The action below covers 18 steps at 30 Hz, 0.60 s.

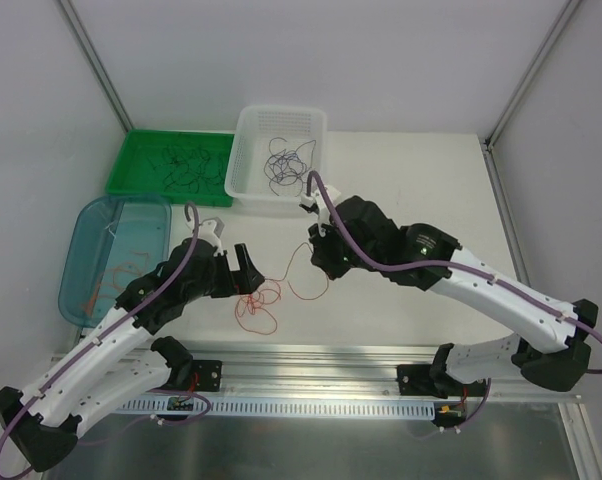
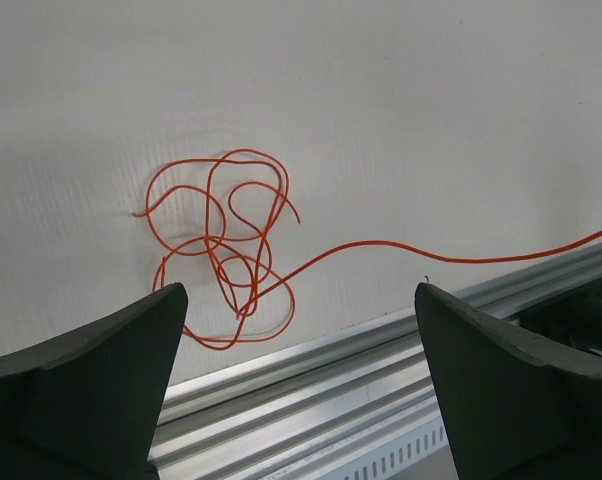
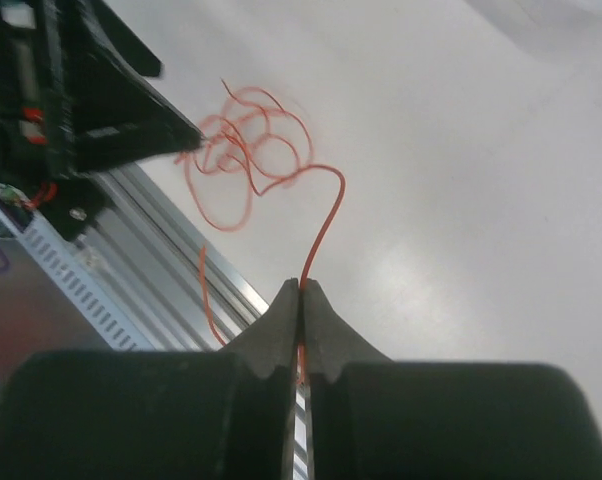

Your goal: Untangle the cables

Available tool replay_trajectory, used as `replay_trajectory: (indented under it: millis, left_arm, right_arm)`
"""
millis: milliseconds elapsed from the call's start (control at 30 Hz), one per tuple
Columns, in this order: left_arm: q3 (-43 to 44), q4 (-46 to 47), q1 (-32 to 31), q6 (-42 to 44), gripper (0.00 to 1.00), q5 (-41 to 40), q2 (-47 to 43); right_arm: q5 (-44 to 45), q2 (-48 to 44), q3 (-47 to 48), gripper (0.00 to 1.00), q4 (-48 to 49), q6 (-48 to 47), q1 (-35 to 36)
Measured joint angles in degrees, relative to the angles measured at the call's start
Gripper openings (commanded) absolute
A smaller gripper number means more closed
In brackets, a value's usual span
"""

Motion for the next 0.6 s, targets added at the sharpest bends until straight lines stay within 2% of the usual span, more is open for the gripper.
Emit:
replay_trajectory:
  millis: [333, 433, 467, 600]
  left_arm:
    - [-2.1, 2.6, 0.0, 0.0, 0.96, 2.2, 7.1]
    - [-2.9, 4.1, 0.0, 0.0, 0.92, 3.1, 10.7]
    - [-3.1, 4.6, 0.0, 0.0, 0.88, 3.1, 12.2]
    - [-3.1, 5.7, 0.0, -0.3, 0.83, 2.9, 16.6]
  right_arm:
    - [2.1, -8.9, -24.6, 0.01, 1.0, 4.4, -9.6]
    - [1.4, -9.0, -27.9, 0.01, 1.7, 5.5, -11.2]
    - [1.3, -9.1, -28.5, 0.01, 2.1, 5.7, -11.8]
    - [0.8, -9.7, -30.0, 0.01, 4.0, 6.3, -14.3]
